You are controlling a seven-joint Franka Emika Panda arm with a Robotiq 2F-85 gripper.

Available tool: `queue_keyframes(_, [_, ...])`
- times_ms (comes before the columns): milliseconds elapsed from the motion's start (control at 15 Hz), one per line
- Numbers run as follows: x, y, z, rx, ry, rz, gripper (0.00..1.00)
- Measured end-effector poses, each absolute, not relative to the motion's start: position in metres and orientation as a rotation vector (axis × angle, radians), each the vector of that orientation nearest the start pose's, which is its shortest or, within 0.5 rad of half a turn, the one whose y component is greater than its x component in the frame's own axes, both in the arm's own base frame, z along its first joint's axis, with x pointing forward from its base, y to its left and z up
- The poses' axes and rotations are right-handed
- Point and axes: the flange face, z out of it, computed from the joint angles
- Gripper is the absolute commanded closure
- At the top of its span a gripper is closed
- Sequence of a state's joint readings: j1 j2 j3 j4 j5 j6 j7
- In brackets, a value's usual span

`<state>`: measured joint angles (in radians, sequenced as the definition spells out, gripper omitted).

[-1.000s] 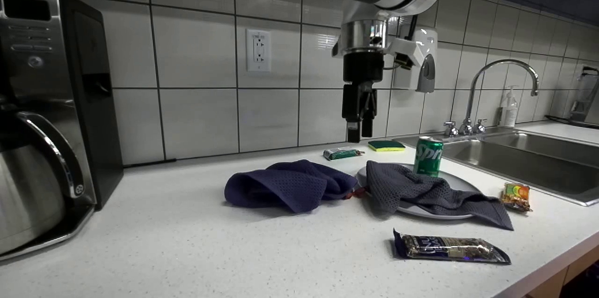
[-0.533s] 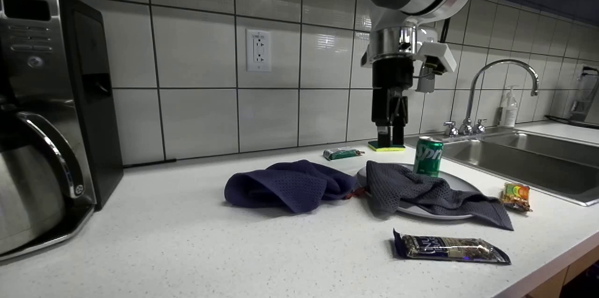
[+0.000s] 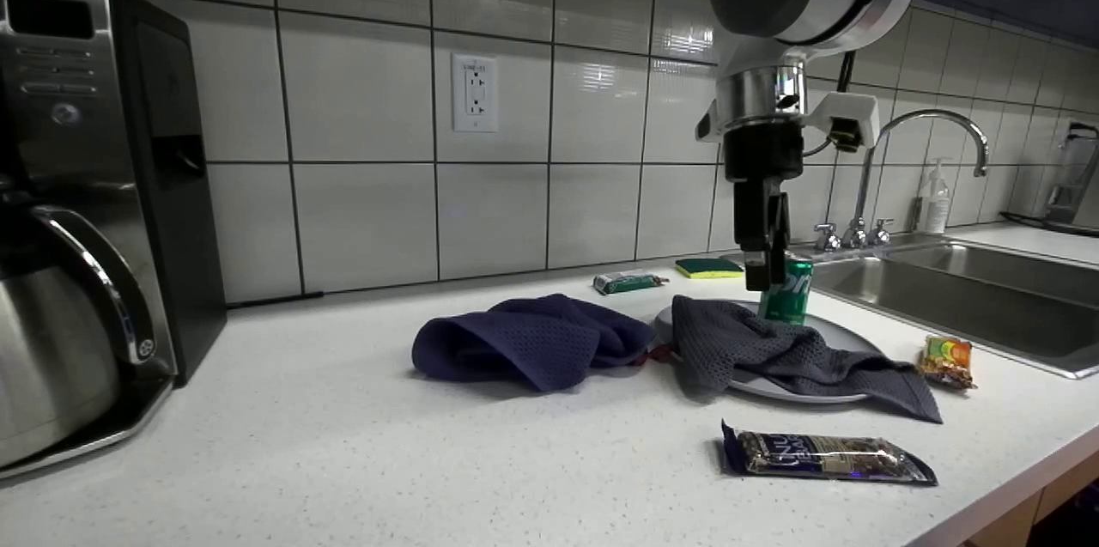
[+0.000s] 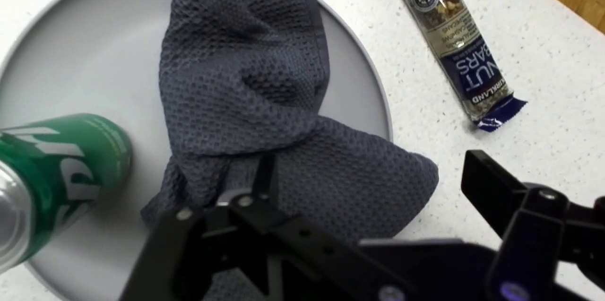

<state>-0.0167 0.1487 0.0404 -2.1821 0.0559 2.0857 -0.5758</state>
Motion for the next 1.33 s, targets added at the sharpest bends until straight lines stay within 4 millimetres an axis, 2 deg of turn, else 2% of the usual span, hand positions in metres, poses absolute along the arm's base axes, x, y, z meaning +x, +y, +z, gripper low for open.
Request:
queue_keyframes(333, [0.500,0.001,0.301,-2.841,-1.062,0.369,0.00])
queue_keyframes(733, [0.494,-0.011,0.292,-2.816,-1.318,0.262,0.00])
queue_keyframes(1333, [0.492,-0.010,0.280,-2.838,-1.415,0.065,0.00])
